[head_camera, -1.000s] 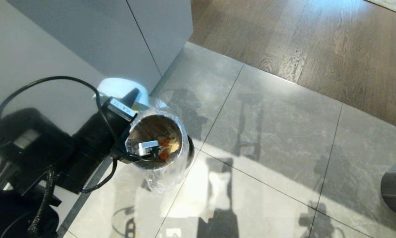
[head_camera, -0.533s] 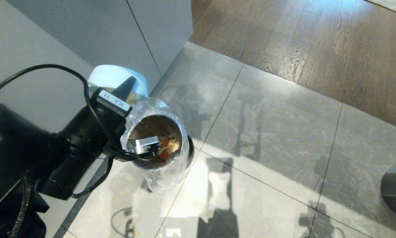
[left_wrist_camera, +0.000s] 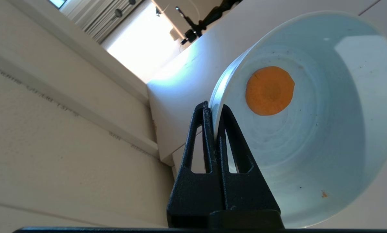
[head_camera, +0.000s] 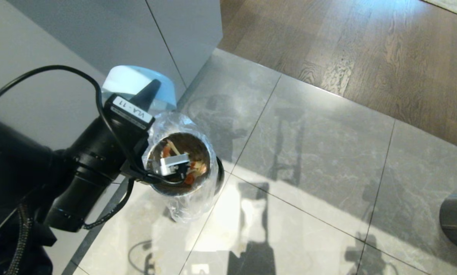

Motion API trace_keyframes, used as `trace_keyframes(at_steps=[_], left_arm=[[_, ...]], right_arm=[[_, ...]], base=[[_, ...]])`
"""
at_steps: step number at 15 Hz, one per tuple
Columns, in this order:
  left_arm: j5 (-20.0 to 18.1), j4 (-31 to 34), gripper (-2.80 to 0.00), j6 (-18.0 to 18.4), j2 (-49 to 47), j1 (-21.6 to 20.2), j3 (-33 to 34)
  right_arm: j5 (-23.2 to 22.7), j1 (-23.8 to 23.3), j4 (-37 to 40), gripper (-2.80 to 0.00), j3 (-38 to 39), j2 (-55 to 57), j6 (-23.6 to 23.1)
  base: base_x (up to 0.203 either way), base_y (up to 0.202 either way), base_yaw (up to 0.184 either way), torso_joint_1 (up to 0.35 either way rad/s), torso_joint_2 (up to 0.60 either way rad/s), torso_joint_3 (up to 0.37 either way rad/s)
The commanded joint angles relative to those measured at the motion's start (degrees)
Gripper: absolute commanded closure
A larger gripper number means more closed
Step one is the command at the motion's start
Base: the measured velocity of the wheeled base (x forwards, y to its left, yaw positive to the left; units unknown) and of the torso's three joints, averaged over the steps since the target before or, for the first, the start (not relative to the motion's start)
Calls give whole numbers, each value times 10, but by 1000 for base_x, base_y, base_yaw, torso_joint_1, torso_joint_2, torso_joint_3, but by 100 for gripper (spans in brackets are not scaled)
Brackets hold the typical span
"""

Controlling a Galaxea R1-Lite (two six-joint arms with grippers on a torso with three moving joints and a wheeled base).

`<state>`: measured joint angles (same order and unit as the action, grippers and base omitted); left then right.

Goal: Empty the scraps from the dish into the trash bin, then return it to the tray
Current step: Pour the leftover food from the bowl into the trash can

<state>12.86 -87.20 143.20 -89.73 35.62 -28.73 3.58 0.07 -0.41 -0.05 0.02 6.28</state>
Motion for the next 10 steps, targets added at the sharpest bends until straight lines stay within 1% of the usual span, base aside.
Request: trace_keyframes(at_steps=[1, 6, 10], left_arm=[[1, -28, 0, 8, 12, 4, 16], [1, -28, 0, 8, 18, 5, 19], [2, -28, 0, 3, 18, 3, 38]], right_arm=[[0, 0, 0, 0, 0, 0, 0], [0, 0, 0, 0, 0, 0, 0], [0, 0, 0, 0, 0, 0, 0]], base=[[0, 0, 0, 0, 0, 0], [0, 0, 0, 0, 0, 0], [0, 0, 0, 0, 0, 0]])
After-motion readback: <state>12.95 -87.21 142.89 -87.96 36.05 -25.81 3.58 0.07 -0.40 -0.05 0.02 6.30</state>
